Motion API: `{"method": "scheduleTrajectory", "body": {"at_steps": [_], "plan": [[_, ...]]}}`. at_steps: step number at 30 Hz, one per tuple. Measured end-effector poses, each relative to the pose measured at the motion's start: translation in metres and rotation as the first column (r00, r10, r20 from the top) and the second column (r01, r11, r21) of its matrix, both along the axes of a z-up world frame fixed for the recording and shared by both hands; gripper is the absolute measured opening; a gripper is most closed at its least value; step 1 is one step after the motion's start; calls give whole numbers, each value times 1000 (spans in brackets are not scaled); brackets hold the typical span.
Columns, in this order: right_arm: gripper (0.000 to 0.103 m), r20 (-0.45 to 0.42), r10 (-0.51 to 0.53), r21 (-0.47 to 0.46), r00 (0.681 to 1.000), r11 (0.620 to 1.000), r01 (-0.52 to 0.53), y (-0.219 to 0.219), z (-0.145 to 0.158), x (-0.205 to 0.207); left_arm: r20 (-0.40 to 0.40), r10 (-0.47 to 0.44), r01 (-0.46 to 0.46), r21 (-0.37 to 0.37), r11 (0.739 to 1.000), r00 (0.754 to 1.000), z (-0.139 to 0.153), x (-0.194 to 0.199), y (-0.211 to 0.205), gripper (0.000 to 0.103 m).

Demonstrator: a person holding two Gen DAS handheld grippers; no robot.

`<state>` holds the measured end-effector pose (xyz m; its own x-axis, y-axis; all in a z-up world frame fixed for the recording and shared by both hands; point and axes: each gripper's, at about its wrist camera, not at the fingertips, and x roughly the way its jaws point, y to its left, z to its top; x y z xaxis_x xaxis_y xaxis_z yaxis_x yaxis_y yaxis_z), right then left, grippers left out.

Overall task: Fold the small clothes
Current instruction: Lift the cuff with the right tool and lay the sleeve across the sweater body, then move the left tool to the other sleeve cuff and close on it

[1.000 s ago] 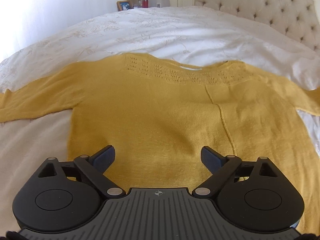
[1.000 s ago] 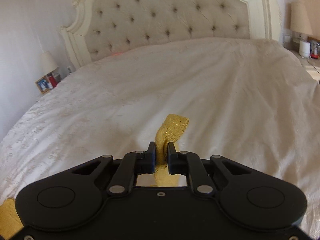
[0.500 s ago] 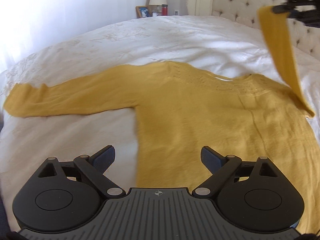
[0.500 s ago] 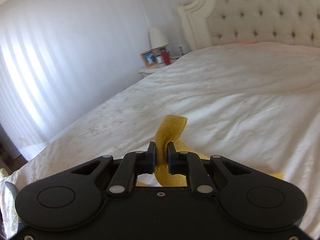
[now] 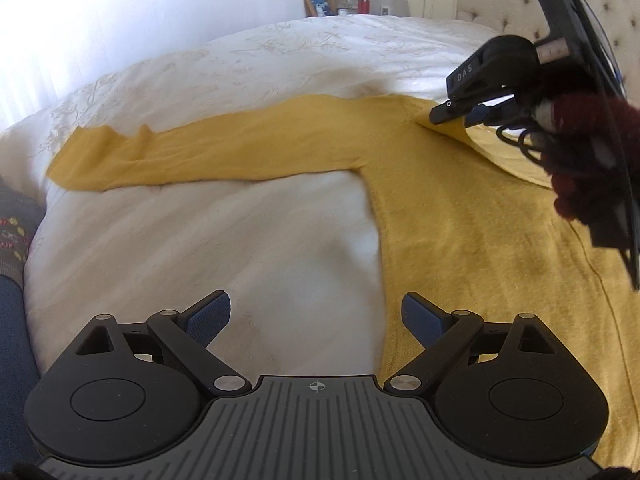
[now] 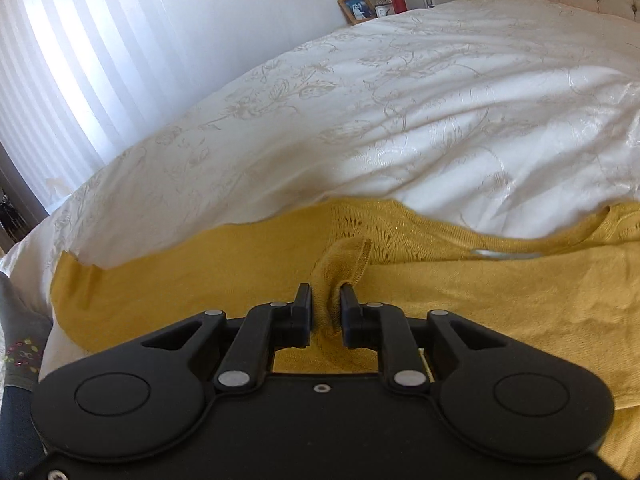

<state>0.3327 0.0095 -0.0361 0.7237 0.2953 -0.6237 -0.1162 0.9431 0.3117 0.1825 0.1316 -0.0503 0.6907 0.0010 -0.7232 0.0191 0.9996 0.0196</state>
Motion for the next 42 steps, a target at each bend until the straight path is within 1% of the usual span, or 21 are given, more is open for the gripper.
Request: {"method": "scheduleTrajectory", "body": {"at_steps": [1, 2, 3, 4, 5, 7, 10, 12, 15, 18, 21, 24, 25, 28, 30, 32, 35, 38, 40, 42], "plan": [[33, 12, 14, 15, 1000, 1000, -14, 1, -5, -1, -4, 1, -1, -7, 1000, 1000, -1, 1, 1, 93], [45, 27, 27, 32, 999, 999, -28, 0, -8, -2, -6, 2, -2, -15, 1000, 1000, -2, 1, 2, 93], [52, 43, 43, 53, 998, 998, -46, -2, -10, -5, -7, 2, -3, -21, 1000, 1000, -2, 2, 2, 93], [62, 62, 57, 71, 996, 996, -61, -4, -10, -8, -6, 3, -4, -24, 1000, 1000, -1, 3, 2, 93], [70, 81, 65, 79, 995, 994, -71, -7, -9, -13, -4, 3, -3, -27, 1000, 1000, -1, 4, 2, 93], [70, 116, 71, 76, 991, 994, -80, -14, -4, -23, 2, 0, 0, -27, 1000, 1000, -1, 1, 1, 93], [70, 141, 32, 52, 990, 998, -40, -35, 4, -34, 11, -8, 8, -27, 1000, 1000, 1, 1, -3, 93], [71, 144, -27, 44, 989, 999, 21, -59, 7, -39, 8, -14, 14, -25, 1000, 1000, -1, 3, -5, 93], [72, 122, -152, 6, 981, 988, 152, -103, 6, -45, -15, -27, 26, -30, 999, 1000, -7, 6, -10, 93], [72, 77, -298, -12, 952, 954, 300, -151, -2, -54, -50, -31, 30, -28, 999, 998, -17, 10, -14, 94], [72, 10, -414, -22, 910, 910, 414, -192, -17, -62, -41, -30, 29, -6, 1000, 999, -25, 10, -16, 96], [72, -69, -486, -43, 871, 874, 485, -218, -36, -69, -19, -34, 33, -11, 999, 999, -31, 7, -16, 103], [72, -75, -495, -37, 866, 869, 494, -222, -39, -73, -21, -35, 34, -21, 999, 999, -33, 8, -14, 103], [72, -19, -482, -17, 876, 876, 482, -218, -35, -88, -30, -49, 48, -39, 998, 998, -33, 11, -10, 103], [76, 59, -460, -17, 886, 887, 462, -208, -29, -103, -33, -73, 72, -39, 997, 997, -31, 12, -9, 103], [83, 141, -422, -10, 895, 904, 428, -196, -24, -120, -26, -117, 116, -47, 992, 993, -28, 13, -4, 102], [85, 223, -351, -30, 909, 930, 366, -171, -21, -143, -4, -169, 167, -102, 981, 986, -20, 16, 12, 101], [85, 268, -278, -60, 923, 951, 303, -149, -24, -162, 21, -176, 177, -153, 972, 984, -8, 25, 38, 101], [85, 271, -233, -83, 934, 961, 264, -137, -27, -172, 26, -165, 167, -154, 974, 986, 0, 34, 58, 101], [85, 262, -189, -98, 946, 970, 221, -127, -28, -177, 42, -115, 120, -142, 983, 992, 9, 45, 83, 101]]}}
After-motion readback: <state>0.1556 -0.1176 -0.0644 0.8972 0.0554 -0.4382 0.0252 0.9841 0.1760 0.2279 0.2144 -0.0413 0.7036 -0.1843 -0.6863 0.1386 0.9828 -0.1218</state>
